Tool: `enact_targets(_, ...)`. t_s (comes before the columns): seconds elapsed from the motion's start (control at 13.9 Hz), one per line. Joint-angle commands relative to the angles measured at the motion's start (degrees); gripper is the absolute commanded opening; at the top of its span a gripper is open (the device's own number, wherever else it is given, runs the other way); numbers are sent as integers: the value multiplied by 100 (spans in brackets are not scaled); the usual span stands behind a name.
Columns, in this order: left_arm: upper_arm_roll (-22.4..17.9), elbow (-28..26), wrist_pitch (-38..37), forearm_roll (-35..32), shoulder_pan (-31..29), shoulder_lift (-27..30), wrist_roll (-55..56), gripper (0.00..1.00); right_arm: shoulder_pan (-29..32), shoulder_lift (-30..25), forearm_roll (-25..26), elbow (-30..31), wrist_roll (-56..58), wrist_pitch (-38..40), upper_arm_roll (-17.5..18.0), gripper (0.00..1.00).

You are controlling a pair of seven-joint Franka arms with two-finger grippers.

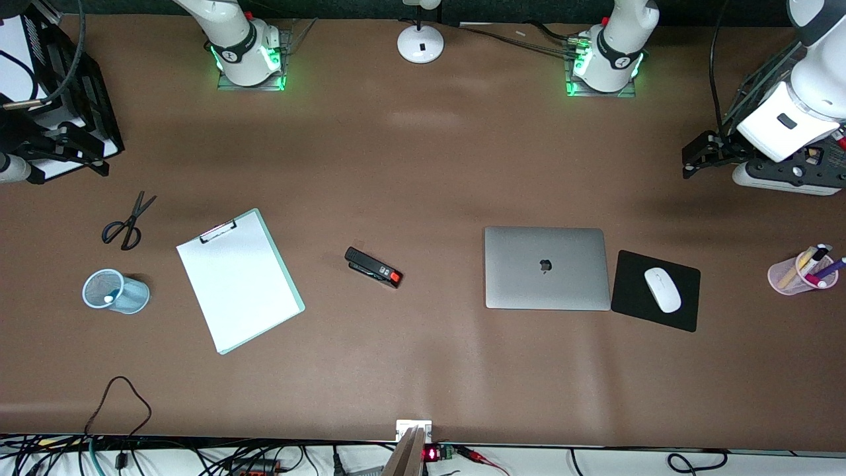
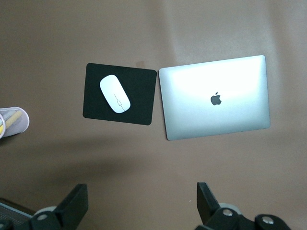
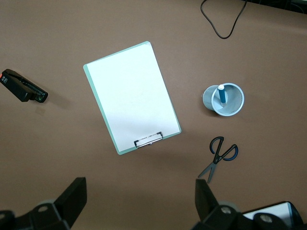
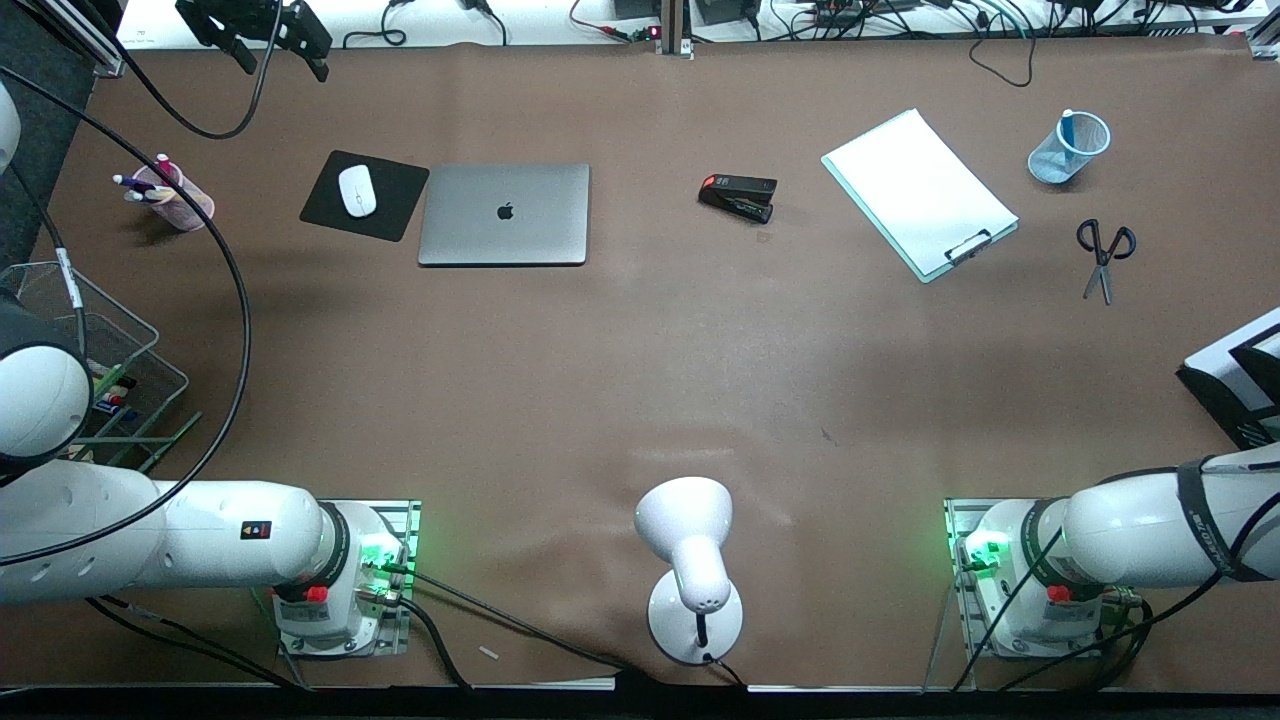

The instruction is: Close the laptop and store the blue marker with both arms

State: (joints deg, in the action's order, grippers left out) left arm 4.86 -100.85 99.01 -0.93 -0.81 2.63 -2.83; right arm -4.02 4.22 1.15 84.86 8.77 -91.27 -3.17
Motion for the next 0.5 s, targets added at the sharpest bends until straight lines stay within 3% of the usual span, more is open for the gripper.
enact_targets(0.0, -47, 188, -75, -4, 38, -105, -68, 100, 15, -26, 69, 49, -112, -66, 1, 100)
enact_targets(0.43, -38, 188, -163, -4, 29, -105, -59, 100, -11, -70, 69, 128, -604, -172, 18, 100)
